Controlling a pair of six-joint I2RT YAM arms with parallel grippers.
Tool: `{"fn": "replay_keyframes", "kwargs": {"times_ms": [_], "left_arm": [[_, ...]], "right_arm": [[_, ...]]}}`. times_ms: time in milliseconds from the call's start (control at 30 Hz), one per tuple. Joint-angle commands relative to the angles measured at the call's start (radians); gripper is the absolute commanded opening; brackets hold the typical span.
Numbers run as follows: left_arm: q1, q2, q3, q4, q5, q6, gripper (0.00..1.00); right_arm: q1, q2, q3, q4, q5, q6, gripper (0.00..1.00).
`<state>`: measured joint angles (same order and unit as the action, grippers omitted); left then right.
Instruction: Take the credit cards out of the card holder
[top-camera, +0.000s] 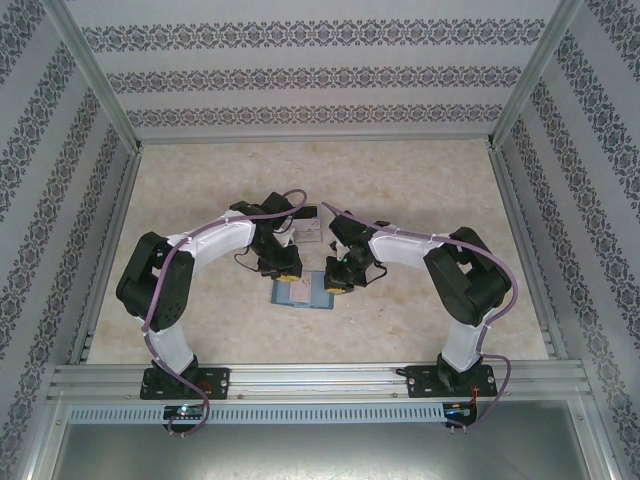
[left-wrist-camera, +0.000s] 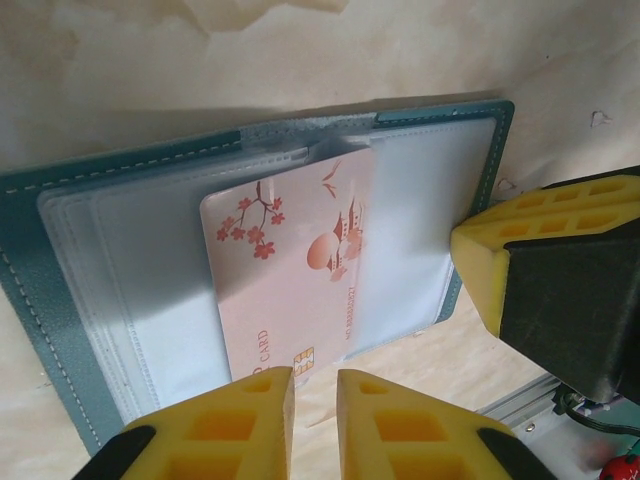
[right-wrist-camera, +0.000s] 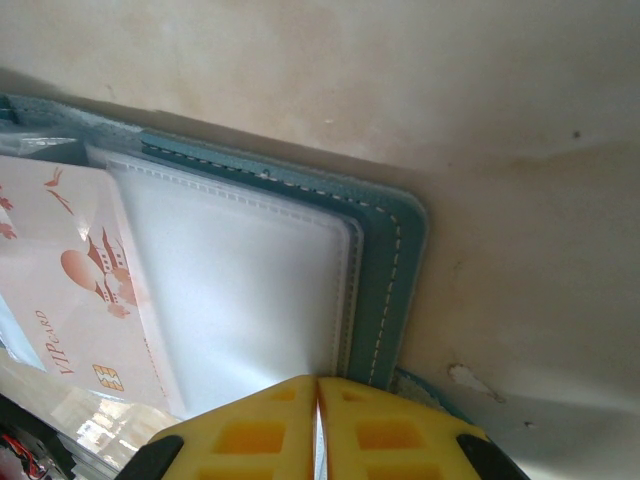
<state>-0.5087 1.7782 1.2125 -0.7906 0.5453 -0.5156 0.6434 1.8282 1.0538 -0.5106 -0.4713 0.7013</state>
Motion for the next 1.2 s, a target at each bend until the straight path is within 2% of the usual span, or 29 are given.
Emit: {"fn": "replay_keyframes", "kwargs": {"times_ms": [0, 533, 800, 1167], "left_arm": [[0.002, 0.010, 0.006, -0.021, -0.011, -0.005, 0.20], [0.031, -0.011, -0.081, 0.072, 0.002, -0.049, 0.24], [0.050, -0.018, -0.119, 0.113, 0.031, -0.058, 0.26], [0.057, -0.010, -0.156, 0.181, 0.085, -0.075, 0.27]], "right_arm": [[-0.003, 0.046, -0.028, -0.021, 0.022, -0.011, 0.12], [0.040, -0.027, 0.066, -0.047, 0.015, 0.027, 0.14], [0.075, 0.045, 0.138, -0.023, -0.022, 0.045, 0.14], [0.089, 0.146, 0.139, 0.040, -0.053, 0.064, 0.13]]}}
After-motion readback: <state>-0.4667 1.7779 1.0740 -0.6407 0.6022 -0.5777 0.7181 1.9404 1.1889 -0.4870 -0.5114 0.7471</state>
